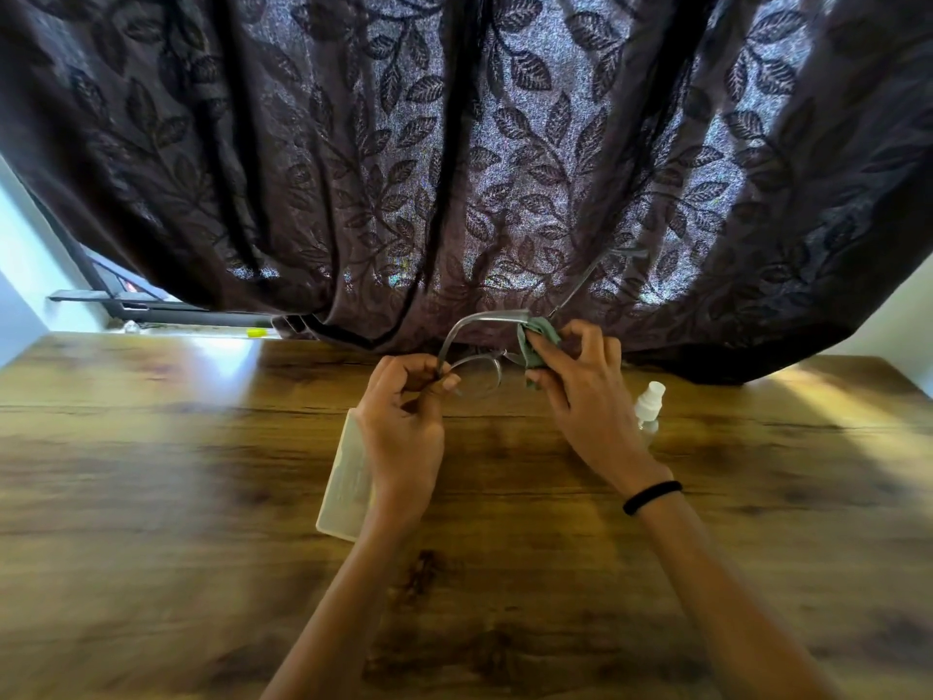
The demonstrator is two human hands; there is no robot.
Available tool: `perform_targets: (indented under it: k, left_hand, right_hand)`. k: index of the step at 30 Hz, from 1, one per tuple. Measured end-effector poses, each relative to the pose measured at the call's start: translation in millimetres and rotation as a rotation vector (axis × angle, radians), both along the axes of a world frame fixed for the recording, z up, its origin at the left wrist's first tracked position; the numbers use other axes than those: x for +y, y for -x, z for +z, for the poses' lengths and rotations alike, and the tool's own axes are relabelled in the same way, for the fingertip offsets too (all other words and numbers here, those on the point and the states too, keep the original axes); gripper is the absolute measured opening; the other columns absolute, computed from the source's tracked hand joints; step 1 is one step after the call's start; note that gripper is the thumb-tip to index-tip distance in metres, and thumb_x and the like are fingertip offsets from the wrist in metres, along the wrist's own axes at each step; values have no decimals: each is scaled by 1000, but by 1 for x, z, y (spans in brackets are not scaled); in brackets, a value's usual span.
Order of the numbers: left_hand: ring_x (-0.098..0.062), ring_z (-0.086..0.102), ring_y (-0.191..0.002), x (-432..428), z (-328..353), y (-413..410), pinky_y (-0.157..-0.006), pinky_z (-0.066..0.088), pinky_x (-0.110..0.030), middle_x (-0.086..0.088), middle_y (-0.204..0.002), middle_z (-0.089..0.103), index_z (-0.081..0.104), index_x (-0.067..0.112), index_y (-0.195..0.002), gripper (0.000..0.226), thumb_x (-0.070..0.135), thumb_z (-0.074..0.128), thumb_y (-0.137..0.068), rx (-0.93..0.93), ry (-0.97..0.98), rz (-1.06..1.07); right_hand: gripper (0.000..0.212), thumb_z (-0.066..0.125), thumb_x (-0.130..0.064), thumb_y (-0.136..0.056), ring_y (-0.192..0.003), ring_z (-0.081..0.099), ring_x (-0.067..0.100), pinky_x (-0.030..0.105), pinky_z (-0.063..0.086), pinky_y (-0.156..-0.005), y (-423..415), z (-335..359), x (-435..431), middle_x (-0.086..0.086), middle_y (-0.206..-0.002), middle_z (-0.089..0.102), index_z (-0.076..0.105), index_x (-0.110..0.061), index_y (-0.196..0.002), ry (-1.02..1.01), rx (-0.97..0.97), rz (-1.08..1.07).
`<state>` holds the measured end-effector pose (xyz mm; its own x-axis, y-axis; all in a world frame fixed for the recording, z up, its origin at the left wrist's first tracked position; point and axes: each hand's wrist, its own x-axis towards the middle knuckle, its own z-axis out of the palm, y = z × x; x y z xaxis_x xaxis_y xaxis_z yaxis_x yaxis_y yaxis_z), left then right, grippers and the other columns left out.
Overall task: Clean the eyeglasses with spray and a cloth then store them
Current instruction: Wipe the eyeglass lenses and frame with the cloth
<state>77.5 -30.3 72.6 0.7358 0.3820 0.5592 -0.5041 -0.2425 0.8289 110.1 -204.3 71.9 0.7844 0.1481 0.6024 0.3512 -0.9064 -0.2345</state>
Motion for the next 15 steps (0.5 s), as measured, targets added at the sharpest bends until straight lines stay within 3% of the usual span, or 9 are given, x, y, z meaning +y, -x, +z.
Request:
perform_targets:
  k: [6, 10, 15]
  left_hand:
    - [-10, 61, -70, -2, 1, 1, -58, 49, -14, 0, -79, 62, 53, 39, -79, 47, -5, 69, -74, -8, 30, 2]
    - [-3, 61, -72, -3, 1, 2, -61, 48, -10, 2, -80, 62, 54, 37, -79, 46, -6, 70, -72, -2, 33, 7]
    - [-3, 60, -76, -5, 0, 3, -64, 44, -6, -4, -80, 64, 58, 26, -79, 36, -7, 70, -71, 15, 39, 26]
  right_hand:
    - [33, 66, -14, -80, -92, 38, 22, 34, 48, -66, 3, -1, -2, 12, -109, 51, 60, -9, -112, 27, -102, -63]
    - [20, 70, 2, -72, -84, 51, 27, 25, 43, -59, 3, -2, 1, 13, -95, 58, 69, -4, -91, -113, -135, -55]
    - [18, 68, 12, -68, -81, 54, 26, 26, 48, -60, 5, -7, 6, 14, -88, 59, 69, 0, -81, -286, -153, -9]
